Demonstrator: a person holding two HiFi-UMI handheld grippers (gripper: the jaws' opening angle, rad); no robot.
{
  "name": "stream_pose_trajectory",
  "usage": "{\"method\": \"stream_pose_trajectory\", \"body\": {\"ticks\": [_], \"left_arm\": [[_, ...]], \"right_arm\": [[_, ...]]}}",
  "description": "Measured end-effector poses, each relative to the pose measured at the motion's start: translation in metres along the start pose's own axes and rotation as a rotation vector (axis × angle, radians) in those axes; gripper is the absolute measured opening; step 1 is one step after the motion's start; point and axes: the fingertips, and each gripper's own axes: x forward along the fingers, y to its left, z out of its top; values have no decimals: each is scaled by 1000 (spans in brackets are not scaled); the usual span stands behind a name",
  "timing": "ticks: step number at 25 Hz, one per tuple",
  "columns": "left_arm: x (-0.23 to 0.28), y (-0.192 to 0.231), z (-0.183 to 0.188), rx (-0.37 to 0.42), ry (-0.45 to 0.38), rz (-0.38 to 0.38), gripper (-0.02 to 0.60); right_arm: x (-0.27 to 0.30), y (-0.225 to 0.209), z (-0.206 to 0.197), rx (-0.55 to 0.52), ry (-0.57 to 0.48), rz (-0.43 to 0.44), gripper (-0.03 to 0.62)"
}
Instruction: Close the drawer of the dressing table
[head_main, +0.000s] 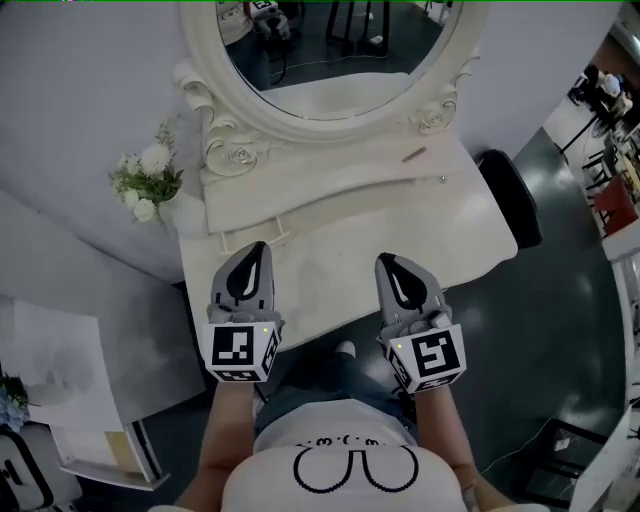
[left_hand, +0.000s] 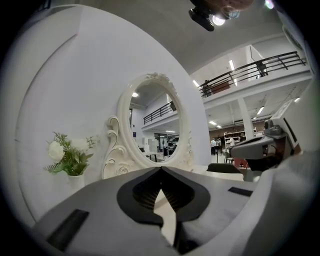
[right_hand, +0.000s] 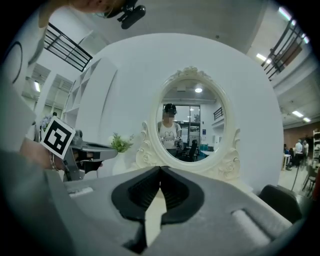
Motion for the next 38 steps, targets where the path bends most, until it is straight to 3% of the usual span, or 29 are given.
{"method": "stream_pose_trajectory", "body": {"ticks": [5, 12, 22, 26, 27, 28, 29, 30, 38], "left_arm": [[23, 4, 0, -10, 16, 115, -2], [36, 14, -12, -17, 73, 186, -2], [38, 47, -18, -25, 92, 206, -2], [42, 52, -34, -58, 146, 215, -1], [41, 53, -38, -69, 155, 219, 7], [41, 54, -42, -81, 162, 221, 68], [41, 54, -46, -94, 170, 221, 198], [42, 54, -50, -102, 178, 221, 269], [36, 65, -97, -153, 238, 308, 273]], "right_arm": [[30, -23, -3, -8, -2, 120, 2], [62, -33, -8, 22, -4, 190, 2], [95, -21, -4, 23, 9, 206, 2], [101, -16, -7, 22, 23, 211, 2], [101, -15, -9, 23, 30, 212, 2], [102, -14, -12, 25, 36, 213, 2], [102, -14, -14, 27, 43, 214, 2], [103, -14, -17, 29, 49, 214, 2], [111, -13, -42, 34, 117, 224, 2]]}}
